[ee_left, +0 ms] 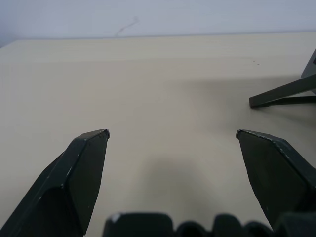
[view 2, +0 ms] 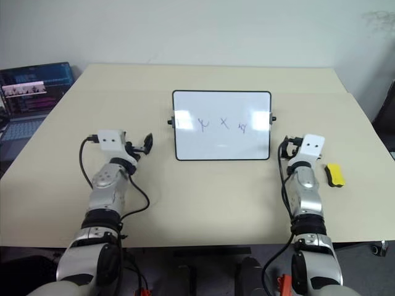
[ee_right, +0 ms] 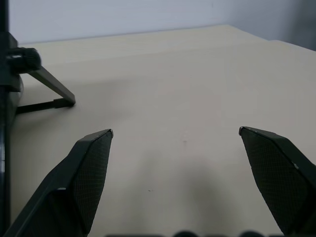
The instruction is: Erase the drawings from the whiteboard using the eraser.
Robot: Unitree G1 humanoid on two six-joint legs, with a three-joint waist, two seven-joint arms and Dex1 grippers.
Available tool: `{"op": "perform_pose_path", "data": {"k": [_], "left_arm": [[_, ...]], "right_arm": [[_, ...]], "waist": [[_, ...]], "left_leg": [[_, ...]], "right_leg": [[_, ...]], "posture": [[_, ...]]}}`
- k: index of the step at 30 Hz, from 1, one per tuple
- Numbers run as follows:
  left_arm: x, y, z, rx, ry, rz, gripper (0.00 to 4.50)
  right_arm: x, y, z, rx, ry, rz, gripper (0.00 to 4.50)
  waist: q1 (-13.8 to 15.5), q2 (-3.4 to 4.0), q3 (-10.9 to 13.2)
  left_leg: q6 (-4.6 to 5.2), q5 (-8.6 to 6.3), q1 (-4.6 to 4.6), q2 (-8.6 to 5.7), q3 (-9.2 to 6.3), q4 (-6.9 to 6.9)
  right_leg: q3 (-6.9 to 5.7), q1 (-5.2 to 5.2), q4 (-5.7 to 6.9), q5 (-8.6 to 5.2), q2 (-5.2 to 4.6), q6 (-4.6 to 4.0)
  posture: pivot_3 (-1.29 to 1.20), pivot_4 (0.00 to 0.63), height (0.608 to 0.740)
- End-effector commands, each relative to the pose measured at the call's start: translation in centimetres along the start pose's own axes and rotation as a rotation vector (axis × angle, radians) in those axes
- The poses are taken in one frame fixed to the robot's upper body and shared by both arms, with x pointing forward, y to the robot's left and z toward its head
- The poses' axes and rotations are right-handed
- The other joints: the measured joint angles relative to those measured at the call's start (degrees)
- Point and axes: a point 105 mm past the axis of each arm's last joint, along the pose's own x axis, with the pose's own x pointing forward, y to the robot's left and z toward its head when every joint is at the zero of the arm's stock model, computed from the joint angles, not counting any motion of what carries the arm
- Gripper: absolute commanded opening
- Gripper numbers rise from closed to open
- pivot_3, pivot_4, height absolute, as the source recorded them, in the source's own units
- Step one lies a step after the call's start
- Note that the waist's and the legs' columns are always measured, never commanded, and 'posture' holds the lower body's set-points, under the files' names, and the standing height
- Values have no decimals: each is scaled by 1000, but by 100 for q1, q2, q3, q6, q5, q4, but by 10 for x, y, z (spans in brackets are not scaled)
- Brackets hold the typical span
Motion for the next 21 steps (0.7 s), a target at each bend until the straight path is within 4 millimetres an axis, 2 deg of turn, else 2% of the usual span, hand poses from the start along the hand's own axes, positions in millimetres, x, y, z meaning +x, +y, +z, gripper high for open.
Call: {"op": "perform_pose_path", "data": {"k": [1, 5, 11, 14, 17, 21], "left_arm": [[0, -1, 17, 2, -63, 3, 4500], [-2, 5, 17, 0, -60, 31, 4500], [1, 8, 29, 5, -90, 6, 4500], [0, 6, 26, -18, -86, 3, 4500], [-5, 4, 25, -49, -109, 7, 4500], [-10, 3, 39, -59, -148, -8, 4500]], "right_arm": [[0, 2, 15, -8, -67, -9, 4486], [0, 2, 17, -18, -85, -25, 4486], [1, -5, 23, -28, -96, -25, 4486], [1, -12, 24, -38, -94, -21, 4486], [1, -13, 17, -69, -55, -3, 4486], [-2, -15, 32, -61, -79, 22, 4486]], "waist": [[5, 0, 0], [4, 0, 0], [3, 0, 0], [3, 0, 0], [4, 0, 0], [-3, 0, 0]], "left_leg": [[0, 0, 0, 0, 0, 0], [0, 0, 1, 0, -2, 0], [0, 0, 1, 0, -2, 0], [0, 0, 1, 0, -2, 0], [0, 0, 0, 0, -1, 0], [0, 0, 0, 1, -3, -3]], "right_leg": [[0, 0, 1, 0, 0, 0], [-1, -1, 6, 0, 1, 0], [-1, -1, 6, 0, 1, -1], [-1, -1, 6, 0, 1, -1], [-1, -1, 6, 0, 1, -1], [-1, -3, 7, -3, 1, -5]], "posture": [[0, 150, 740], [0, 150, 740], [0, 150, 740], [0, 150, 740], [0, 150, 740], [0, 150, 740]]}}
